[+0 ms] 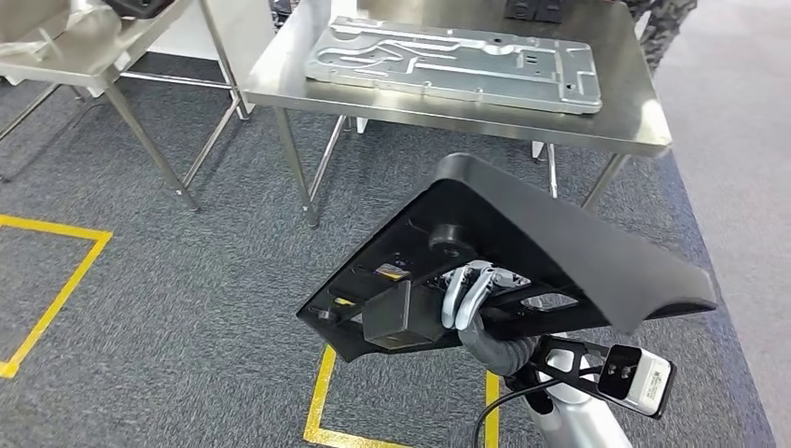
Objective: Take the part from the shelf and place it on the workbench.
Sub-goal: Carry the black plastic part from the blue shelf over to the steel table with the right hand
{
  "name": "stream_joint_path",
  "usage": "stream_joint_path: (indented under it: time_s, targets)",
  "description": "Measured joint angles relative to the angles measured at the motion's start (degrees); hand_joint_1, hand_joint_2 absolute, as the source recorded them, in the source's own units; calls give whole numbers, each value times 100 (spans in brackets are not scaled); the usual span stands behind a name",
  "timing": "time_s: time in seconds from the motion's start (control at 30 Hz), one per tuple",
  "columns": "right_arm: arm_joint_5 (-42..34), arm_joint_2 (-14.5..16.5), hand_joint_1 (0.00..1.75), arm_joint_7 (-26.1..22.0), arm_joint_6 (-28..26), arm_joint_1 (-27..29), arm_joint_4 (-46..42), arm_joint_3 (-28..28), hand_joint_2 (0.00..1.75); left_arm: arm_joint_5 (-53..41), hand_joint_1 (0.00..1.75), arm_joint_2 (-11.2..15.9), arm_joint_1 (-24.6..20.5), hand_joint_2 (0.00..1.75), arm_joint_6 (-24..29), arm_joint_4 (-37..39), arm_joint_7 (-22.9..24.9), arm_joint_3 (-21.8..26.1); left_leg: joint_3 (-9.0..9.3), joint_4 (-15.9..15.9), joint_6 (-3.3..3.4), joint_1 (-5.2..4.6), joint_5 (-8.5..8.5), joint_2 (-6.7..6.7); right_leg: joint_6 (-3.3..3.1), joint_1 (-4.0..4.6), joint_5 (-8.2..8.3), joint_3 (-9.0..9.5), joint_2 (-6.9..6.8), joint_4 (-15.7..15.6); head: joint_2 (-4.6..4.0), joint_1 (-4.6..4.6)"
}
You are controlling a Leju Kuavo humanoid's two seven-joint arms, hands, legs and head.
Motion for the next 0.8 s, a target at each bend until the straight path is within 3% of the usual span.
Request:
stream_joint_path:
  time_s: [0.07,0.13,0.17,0.2,0.23,0.27,0.3,0.37,0.4,0.47,0.5,0.57,0.63,0.7,0.73,0.8]
  targets:
    - [24,9,171,0,-9,-40,24,28,175,19,0,-9,-15,175,-23,0,-15,5,-115,310,-61,25,-200,-234,-66,-39,26,25,132,-40,0,-1]
    - [34,23,171,0,-19,-78,56,71,175,38,0,-12,-5,175,-43,0,-25,18,-483,1066,-100,45,-556,-502,-107,-48,30,27,263,-44,0,-2]
    - [37,30,171,0,-25,-84,77,89,175,48,0,-12,5,175,-46,0,-25,25,-691,1454,-112,46,-690,-546,-115,-45,30,27,341,-41,0,-2]
    - [39,33,171,0,-31,-82,97,99,175,54,0,-13,13,175,-49,0,-25,29,-826,1668,-117,46,-707,-559,-116,-43,28,31,425,-37,0,-2]
    - [40,34,171,0,-38,-80,117,105,175,59,0,-13,19,175,-50,0,-26,31,-861,1660,-114,46,-604,-564,-114,-41,27,39,507,-33,0,-2]
    - [40,36,171,0,-46,-81,134,110,175,63,0,-13,20,175,-51,0,-28,32,-793,1432,-104,47,-405,-582,-109,-42,23,51,587,-29,0,-2]
    - [41,36,171,0,-54,-82,148,115,175,67,0,-13,20,175,-54,0,-32,34,-636,1026,-89,49,-148,-652,-98,-45,16,64,663,-23,0,-2]
    - [41,37,171,0,-72,-90,168,131,175,82,0,-10,21,175,-72,0,-44,48,-335,301,-36,56,160,-873,-53,-37,0,62,798,4,0,-2]
    - [45,37,171,0,-84,-93,177,138,175,92,0,-9,21,175,-85,0,-53,61,-255,111,-4,53,207,-948,-22,-41,-1,46,858,13,0,-2]
    - [57,37,171,0,-108,-93,188,146,175,107,0,-10,12,175,-112,0,-68,88,-227,48,64,47,201,-913,50,-56,16,9,971,8,0,-2]
    - [63,37,171,0,-117,-89,190,147,175,109,0,-15,1,175,-122,0,-74,97,-219,25,104,52,217,-852,81,-59,7,-2,958,21,0,-2]
    - [66,37,171,0,-126,-103,192,150,175,109,0,-26,-13,175,-142,0,-83,112,-196,-31,182,67,249,-729,127,-41,-154,-118,725,263,0,-1]
    - [68,37,171,0,-131,-117,200,155,175,110,0,-32,1,175,-150,0,-88,125,-189,-50,226,59,250,-618,159,-51,-515,-461,416,959,0,0]
    - [81,37,171,0,-146,-109,216,159,175,111,0,-32,20,175,-165,0,-88,131,-192,-49,230,49,238,-521,198,-93,-732,-790,314,1602,0,0]
    - [93,37,171,0,-160,-104,223,160,175,111,0,-33,22,175,-179,0,-88,132,-190,-47,224,49,233,-479,214,-113,-681,-809,295,1637,0,0]
    - [118,37,171,0,-185,-101,227,162,175,111,0,-37,18,175,-202,1,-88,133,-169,-44,200,52,217,-431,222,-142,-318,-487,247,1029,0,1]
